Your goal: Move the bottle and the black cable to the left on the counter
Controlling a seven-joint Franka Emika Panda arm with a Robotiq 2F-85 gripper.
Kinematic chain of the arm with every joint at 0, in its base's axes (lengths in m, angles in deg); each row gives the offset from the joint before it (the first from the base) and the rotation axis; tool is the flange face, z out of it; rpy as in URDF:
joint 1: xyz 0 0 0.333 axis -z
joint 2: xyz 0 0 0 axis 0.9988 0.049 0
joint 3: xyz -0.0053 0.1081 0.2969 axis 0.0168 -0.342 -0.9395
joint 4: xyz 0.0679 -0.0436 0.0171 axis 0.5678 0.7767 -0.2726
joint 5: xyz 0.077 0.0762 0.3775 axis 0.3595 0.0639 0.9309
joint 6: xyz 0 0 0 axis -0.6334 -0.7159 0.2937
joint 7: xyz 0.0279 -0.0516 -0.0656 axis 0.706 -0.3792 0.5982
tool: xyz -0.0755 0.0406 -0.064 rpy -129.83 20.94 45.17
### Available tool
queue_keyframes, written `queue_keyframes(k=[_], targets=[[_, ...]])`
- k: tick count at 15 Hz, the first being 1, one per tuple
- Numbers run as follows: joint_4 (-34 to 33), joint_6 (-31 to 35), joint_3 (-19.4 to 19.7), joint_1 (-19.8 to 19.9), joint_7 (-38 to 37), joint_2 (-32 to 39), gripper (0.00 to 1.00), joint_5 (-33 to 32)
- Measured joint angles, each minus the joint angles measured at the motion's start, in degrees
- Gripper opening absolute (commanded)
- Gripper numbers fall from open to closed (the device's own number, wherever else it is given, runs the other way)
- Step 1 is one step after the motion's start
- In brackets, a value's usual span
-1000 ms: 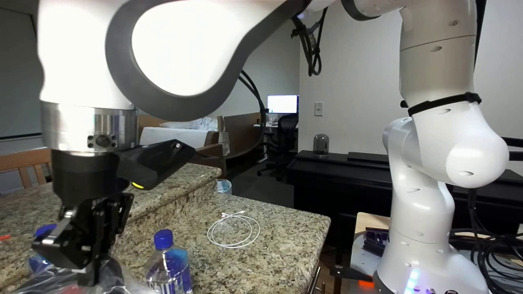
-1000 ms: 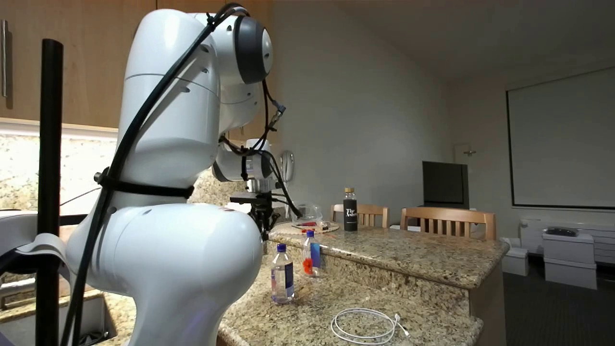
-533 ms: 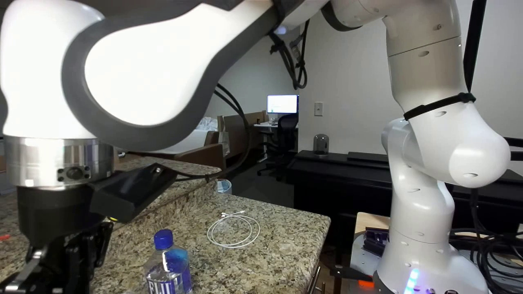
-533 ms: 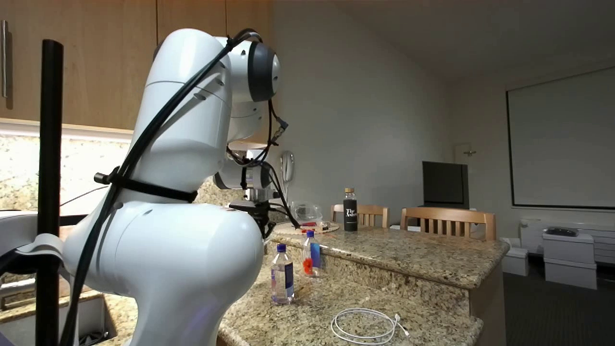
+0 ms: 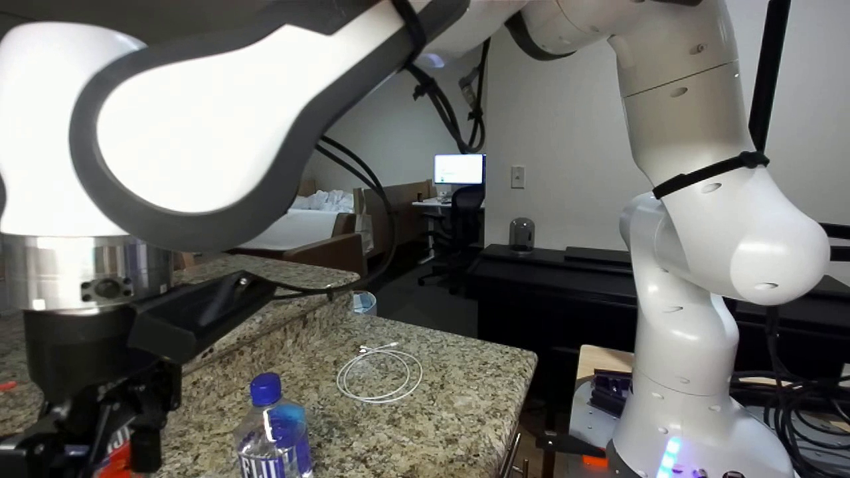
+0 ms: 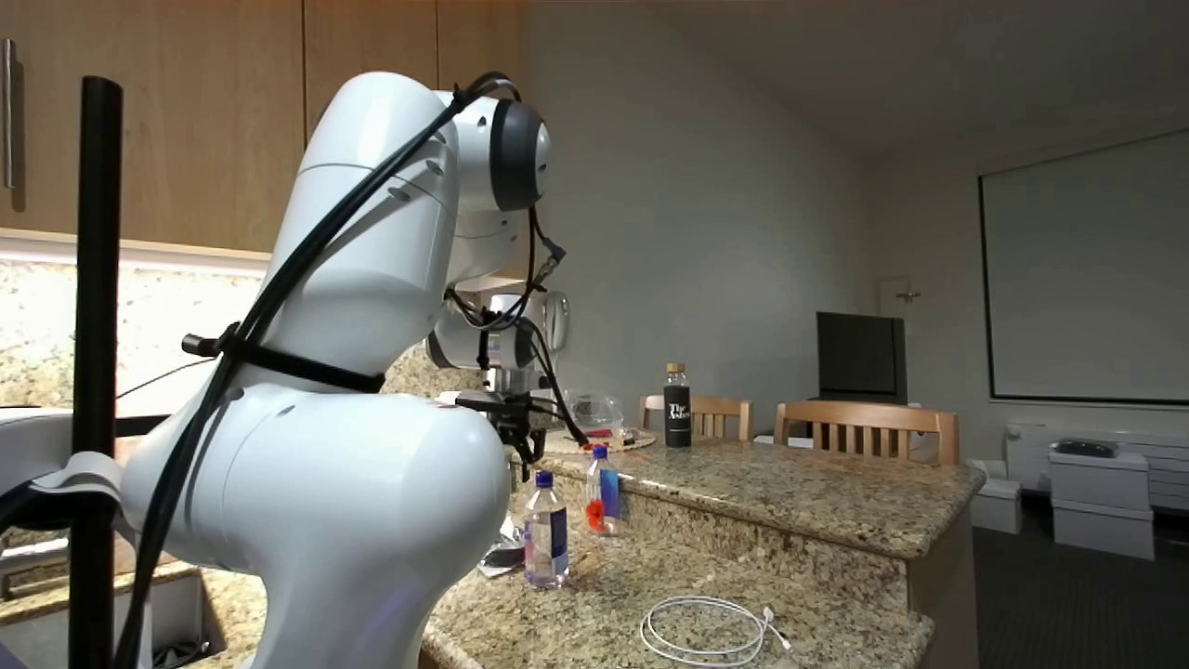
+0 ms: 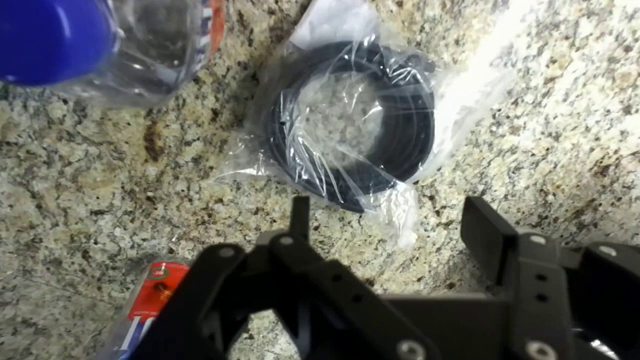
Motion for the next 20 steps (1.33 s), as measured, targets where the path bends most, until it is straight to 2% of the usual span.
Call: queue_keyframes(k=[5, 11, 15, 20], targets=[[0.5, -0.6, 3.1, 0.2, -1.7, -3.1, 1.0, -0.4], [4.8, -4.5, 6.6, 1.1, -9.2, -11.5, 1.0, -4.0], [8.8, -9.8, 7.2, 4.0, -13.1, -16.9, 1.0, -5.2], [15.3, -13.5, 8.5, 9.0, -13.4, -22.2, 1.0, -5.0]])
